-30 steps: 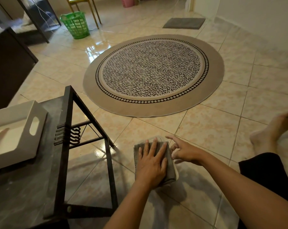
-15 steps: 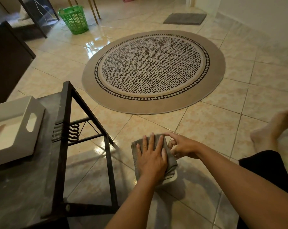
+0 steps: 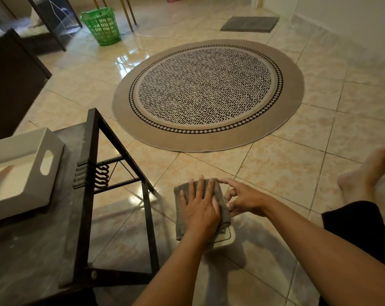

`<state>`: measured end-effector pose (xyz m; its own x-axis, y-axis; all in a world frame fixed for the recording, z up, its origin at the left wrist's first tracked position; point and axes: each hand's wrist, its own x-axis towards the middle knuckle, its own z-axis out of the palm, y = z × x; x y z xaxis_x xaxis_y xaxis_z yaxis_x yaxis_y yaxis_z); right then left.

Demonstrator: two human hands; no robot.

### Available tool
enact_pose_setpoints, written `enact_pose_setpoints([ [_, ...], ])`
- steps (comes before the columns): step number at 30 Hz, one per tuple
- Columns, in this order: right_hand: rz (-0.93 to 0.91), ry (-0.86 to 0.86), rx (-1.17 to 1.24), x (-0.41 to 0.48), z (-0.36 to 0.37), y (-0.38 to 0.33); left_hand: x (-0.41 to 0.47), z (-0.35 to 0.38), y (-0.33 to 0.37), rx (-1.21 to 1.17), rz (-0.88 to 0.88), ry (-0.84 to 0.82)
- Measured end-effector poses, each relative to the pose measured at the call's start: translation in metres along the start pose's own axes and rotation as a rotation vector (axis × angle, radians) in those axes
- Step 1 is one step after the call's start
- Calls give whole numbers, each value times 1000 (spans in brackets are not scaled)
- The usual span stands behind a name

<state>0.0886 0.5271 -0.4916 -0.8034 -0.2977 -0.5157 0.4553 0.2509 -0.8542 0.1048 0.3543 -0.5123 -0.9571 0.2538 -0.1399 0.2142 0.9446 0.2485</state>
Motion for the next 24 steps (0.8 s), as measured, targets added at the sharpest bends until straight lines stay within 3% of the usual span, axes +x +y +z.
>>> enact_pose_setpoints([
  [3, -9, 17, 9, 2, 0, 1, -16, 8, -3, -24, -96, 22],
  [9, -10, 24, -31, 4, 2, 3, -10, 14, 12, -23, 18, -10],
  [15, -8, 36, 25, 3, 2, 5, -16, 7, -22, -35, -90, 42],
  [24, 30, 26, -6, -1, 4, 2, -52, 20, 23, -21, -27, -28],
])
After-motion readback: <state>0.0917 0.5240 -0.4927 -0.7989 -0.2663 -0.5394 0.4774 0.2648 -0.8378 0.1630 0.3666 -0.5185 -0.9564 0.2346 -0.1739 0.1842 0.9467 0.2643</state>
